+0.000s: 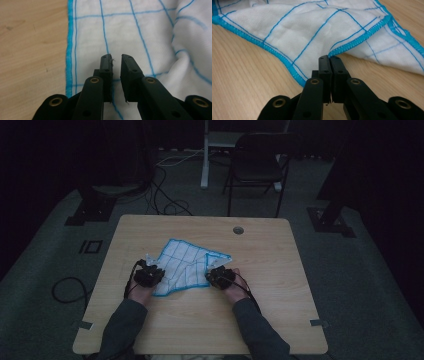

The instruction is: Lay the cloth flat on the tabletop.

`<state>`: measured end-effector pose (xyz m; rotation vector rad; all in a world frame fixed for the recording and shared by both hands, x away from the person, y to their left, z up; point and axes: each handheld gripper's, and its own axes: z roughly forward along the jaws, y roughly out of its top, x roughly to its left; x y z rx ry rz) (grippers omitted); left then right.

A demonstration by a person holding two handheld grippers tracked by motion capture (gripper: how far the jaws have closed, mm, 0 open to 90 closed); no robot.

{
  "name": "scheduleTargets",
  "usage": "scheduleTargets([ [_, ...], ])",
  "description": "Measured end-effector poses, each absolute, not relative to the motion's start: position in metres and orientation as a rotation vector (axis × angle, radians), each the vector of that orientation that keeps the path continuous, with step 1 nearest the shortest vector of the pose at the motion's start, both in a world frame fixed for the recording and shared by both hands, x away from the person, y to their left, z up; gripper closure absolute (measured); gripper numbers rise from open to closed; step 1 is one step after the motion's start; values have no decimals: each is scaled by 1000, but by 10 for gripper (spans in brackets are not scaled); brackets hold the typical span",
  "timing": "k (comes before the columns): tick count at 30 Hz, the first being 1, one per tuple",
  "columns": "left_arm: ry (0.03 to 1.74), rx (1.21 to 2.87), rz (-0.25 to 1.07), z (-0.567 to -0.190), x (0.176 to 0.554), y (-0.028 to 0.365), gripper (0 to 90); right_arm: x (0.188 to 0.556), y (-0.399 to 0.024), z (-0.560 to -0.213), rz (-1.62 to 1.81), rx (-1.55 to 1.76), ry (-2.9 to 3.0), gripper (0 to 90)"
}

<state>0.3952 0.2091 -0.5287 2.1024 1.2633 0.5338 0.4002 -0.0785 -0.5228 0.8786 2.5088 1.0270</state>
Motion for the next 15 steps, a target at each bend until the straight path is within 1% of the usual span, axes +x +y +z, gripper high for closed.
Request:
scheduleTargets([
  [7, 1261, 2103, 537, -534, 389, 213, 802, 391, -89, -524, 1027, 891, 2505, 890],
  [15, 1278, 2089, 525, -534, 385, 213, 801, 370, -102, -528, 1037, 907, 2503, 890],
])
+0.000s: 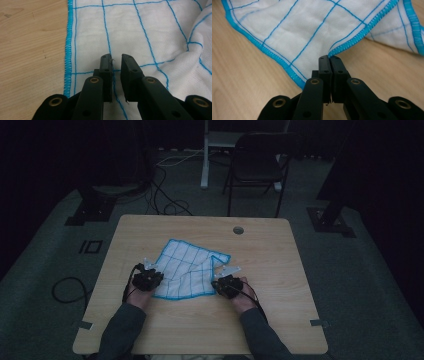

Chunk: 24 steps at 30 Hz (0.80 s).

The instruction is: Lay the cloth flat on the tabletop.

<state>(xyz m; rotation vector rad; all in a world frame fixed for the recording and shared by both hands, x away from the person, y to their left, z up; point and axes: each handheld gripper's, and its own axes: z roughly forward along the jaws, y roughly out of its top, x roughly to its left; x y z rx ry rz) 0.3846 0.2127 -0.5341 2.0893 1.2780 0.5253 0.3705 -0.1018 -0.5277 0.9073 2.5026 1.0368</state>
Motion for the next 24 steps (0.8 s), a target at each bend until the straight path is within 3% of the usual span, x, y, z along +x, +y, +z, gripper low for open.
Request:
scheduleTargets([
  [24, 1208, 2088, 439, -536, 348, 190, 737, 316, -154, -534, 1016, 1000, 2487, 892],
])
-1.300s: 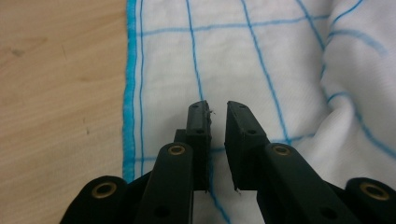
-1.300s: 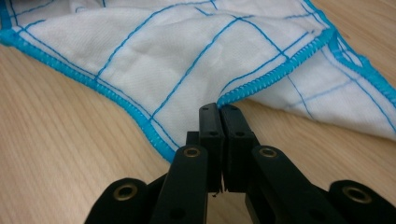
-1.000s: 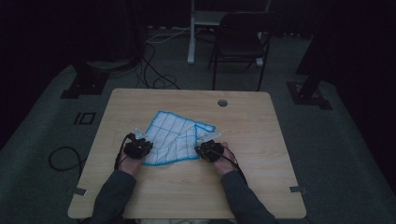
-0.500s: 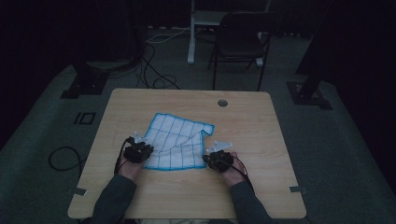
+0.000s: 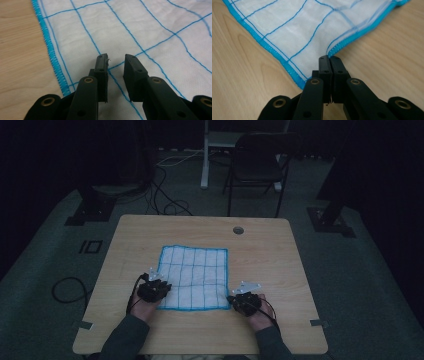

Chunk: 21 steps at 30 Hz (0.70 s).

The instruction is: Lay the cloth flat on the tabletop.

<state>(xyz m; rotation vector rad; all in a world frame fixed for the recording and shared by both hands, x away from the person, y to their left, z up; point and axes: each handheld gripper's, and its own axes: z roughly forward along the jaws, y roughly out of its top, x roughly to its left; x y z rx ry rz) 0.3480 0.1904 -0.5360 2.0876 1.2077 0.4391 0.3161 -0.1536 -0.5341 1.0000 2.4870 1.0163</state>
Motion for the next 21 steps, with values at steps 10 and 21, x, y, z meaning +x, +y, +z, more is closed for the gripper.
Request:
scheduleTargets([
  [10, 1153, 2096, 455, -538, 334, 178, 733, 296, -167, -532, 987, 1041, 2462, 781],
  [21, 1154, 2082, 465, -540, 330, 176, 730, 325, -142, -527, 1029, 1025, 2342, 624],
])
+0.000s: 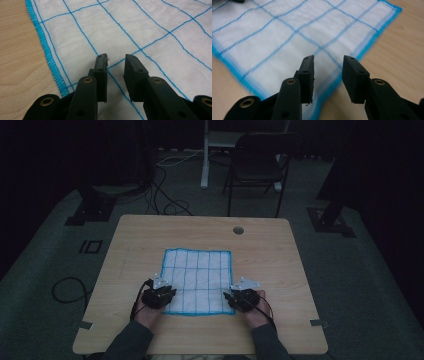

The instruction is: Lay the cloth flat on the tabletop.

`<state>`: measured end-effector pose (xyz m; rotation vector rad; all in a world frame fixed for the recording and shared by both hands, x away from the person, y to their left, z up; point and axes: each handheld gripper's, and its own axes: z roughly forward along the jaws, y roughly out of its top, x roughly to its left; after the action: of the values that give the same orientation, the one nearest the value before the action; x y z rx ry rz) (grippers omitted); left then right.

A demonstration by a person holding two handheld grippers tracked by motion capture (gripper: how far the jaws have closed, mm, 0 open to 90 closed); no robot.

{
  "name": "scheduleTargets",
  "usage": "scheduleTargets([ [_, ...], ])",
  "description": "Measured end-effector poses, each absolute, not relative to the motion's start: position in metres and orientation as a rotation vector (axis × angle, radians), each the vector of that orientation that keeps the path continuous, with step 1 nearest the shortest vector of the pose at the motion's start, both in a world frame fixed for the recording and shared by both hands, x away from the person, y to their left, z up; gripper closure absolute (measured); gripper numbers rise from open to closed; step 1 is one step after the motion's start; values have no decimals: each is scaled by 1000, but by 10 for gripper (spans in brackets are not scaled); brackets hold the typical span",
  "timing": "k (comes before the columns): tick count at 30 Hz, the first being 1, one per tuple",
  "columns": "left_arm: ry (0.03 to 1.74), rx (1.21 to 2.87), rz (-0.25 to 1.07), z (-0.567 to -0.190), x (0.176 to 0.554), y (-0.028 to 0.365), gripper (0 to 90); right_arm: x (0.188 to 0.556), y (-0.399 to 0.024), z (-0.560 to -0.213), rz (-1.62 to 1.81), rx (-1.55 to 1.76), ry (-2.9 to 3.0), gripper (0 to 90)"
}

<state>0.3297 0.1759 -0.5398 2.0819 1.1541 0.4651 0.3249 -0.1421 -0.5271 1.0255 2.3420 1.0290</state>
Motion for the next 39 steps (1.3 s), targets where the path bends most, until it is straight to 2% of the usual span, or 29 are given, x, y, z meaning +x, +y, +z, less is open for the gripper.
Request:
scheduleTargets([
  [5, 1140, 2071, 463, -541, 328, 178, 729, 346, -125, -540, 1015, 1051, 2374, 650],
  [23, 1100, 2082, 425, -542, 305, 172, 721, 319, -141, -541, 1004, 1057, 2379, 656],
  [28, 1101, 2081, 404, -541, 304, 172, 673, 313, -146, -541, 1005, 1062, 2384, 658],
  [39, 1228, 1991, 462, -536, 311, 195, 623, 305, -149, -542, 1011, 1078, 2379, 664],
])
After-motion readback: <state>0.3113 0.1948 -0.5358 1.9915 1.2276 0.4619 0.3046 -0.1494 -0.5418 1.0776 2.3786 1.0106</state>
